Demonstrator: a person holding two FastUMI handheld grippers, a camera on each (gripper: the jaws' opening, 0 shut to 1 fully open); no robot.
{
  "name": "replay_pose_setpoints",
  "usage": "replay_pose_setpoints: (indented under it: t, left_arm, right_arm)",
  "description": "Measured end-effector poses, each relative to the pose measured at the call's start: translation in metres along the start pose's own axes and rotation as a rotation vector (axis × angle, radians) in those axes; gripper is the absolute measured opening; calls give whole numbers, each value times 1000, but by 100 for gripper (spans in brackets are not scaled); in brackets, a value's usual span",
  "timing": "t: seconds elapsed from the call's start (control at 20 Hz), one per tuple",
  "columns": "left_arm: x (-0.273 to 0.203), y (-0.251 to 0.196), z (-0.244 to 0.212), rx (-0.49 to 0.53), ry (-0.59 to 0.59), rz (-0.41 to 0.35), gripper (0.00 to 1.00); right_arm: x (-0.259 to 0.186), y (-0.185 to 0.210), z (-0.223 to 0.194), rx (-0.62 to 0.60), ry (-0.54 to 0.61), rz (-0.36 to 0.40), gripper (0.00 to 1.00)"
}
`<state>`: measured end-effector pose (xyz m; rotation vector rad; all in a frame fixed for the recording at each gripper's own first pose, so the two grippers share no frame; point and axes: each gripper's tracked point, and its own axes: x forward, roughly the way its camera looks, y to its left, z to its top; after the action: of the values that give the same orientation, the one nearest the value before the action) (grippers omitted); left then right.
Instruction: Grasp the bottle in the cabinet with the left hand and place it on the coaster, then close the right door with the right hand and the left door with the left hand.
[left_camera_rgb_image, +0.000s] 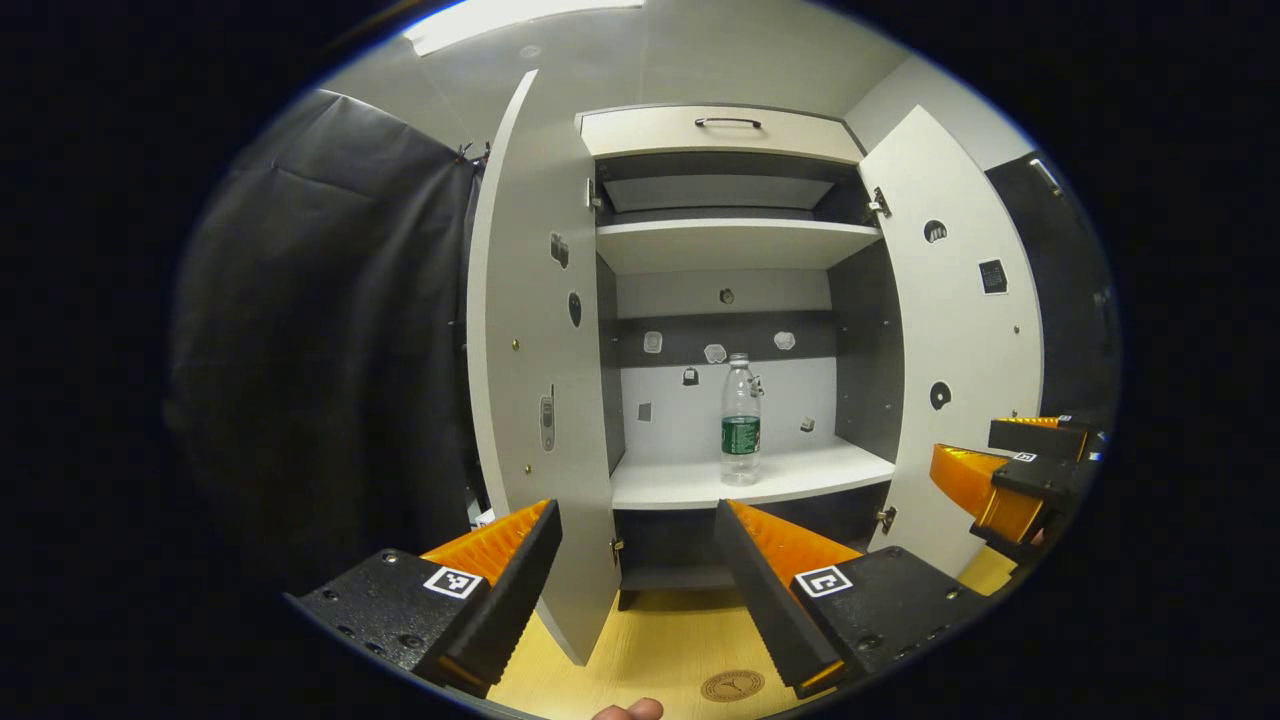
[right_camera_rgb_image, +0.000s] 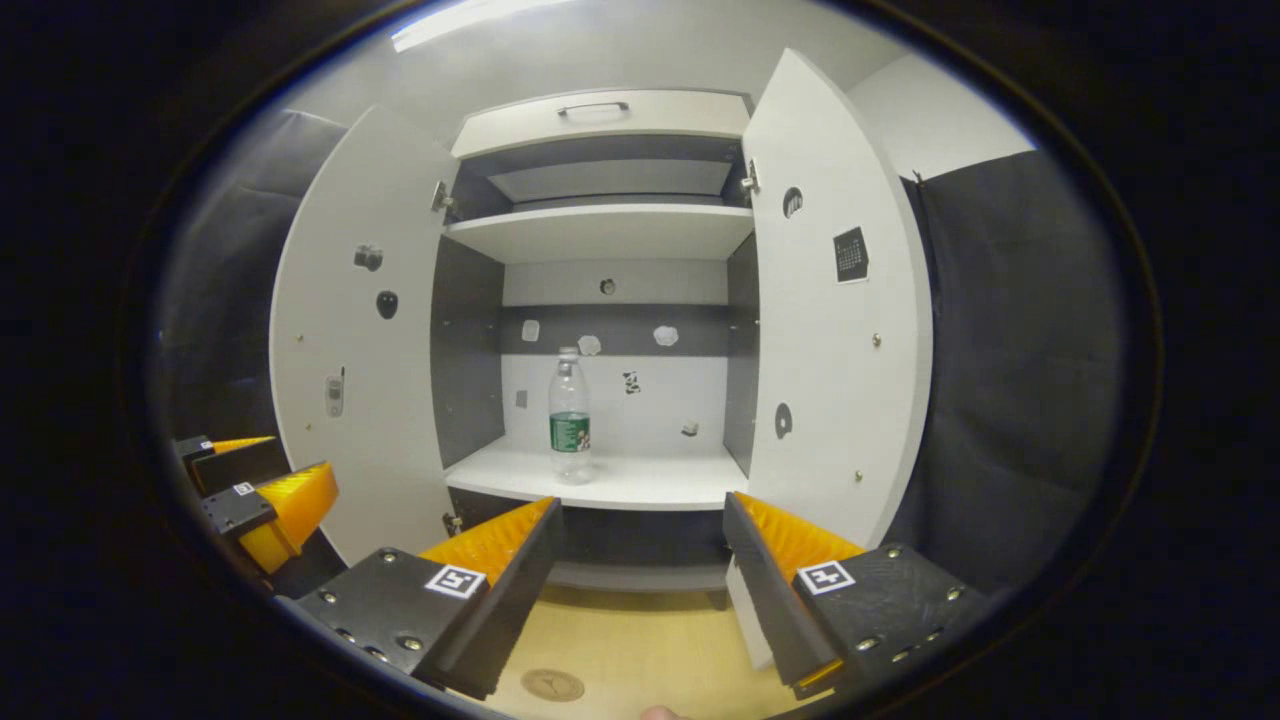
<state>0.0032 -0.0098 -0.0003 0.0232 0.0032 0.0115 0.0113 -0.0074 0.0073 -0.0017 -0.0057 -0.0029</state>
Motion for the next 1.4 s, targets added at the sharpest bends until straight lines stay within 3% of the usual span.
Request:
replay_pose_setpoints:
  t: [0.4,0.7,1.1,1.4]
  left_arm:
    - [20,-21,1,7,14,8,98]
    - [87,-57,13,2,11,-34,98]
    - [220,-111,18,11,-13,-180,98]
    - [279,-134,12,-9,-10,-235,97]
  right_arm:
    - [7,-4,3,11,6,55,98]
    - [7,-14,8,11,2,84,98]
    - [37,-44,7,10,10,-83,98]
    - [46,-60,6,-6,33,-179,98]
